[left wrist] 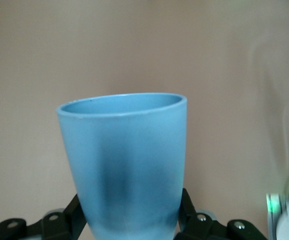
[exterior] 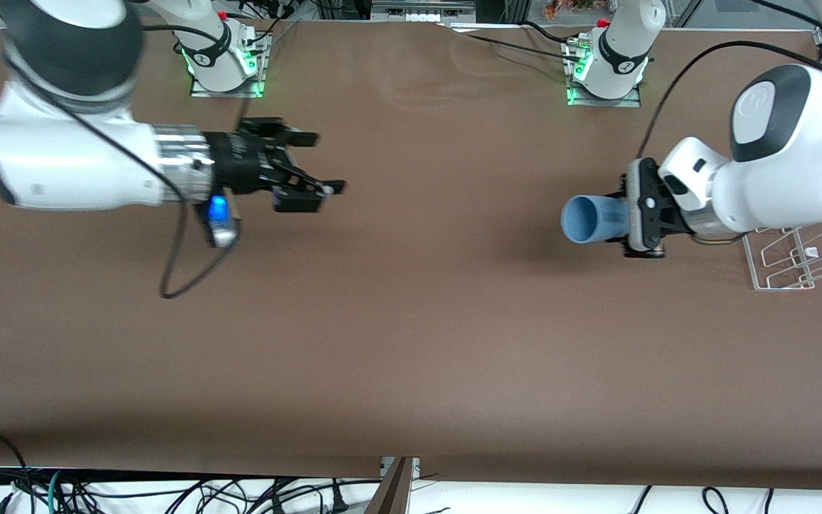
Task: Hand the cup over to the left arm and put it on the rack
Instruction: 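Open the right gripper and withdraw while the left gripper carries the cup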
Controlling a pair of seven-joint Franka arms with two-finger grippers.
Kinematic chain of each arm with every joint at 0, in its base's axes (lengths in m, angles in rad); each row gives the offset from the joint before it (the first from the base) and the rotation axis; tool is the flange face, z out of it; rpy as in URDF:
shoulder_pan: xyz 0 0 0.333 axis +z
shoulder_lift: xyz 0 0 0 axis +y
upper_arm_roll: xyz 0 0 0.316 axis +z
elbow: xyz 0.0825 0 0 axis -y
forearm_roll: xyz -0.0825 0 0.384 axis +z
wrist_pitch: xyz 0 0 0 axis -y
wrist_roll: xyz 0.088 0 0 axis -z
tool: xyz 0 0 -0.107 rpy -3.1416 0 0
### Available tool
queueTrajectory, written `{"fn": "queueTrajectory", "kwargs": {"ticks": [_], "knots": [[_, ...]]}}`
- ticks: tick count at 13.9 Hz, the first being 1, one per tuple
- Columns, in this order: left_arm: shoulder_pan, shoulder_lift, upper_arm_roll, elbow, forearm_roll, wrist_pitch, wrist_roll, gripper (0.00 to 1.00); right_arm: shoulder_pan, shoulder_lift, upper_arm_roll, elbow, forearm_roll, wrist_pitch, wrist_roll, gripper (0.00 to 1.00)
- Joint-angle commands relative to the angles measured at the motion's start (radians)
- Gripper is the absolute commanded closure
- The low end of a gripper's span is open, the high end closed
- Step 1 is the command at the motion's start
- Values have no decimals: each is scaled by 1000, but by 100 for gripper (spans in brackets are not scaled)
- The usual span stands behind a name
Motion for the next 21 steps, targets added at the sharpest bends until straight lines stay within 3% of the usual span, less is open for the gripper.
{"fn": "queueTrajectory", "kwargs": {"ticks": [1,4,7,10,15,17,21], "knots": [[22,-32,11,1,190,-33,28,100,1,-60,-116,-54,-33,-150,-202,1],[34,-34,33,1,469,-30,65,100,3,-126,-140,-95,-206,-200,-361,1],[68,-29,39,-19,748,-18,62,100,3,-278,-128,-282,-402,-119,-584,1],[119,-5,46,-90,997,16,23,100,-37,-392,-73,-435,-597,-15,-787,1],[172,6,164,-274,1307,290,-117,100,-122,-409,64,-485,-886,143,-1086,1],[194,8,165,-311,1439,331,-160,100,-131,-409,72,-519,-937,235,-1204,1],[195,8,165,-386,1603,352,-264,100,-125,-410,73,-510,-977,248,-1240,1]]}}
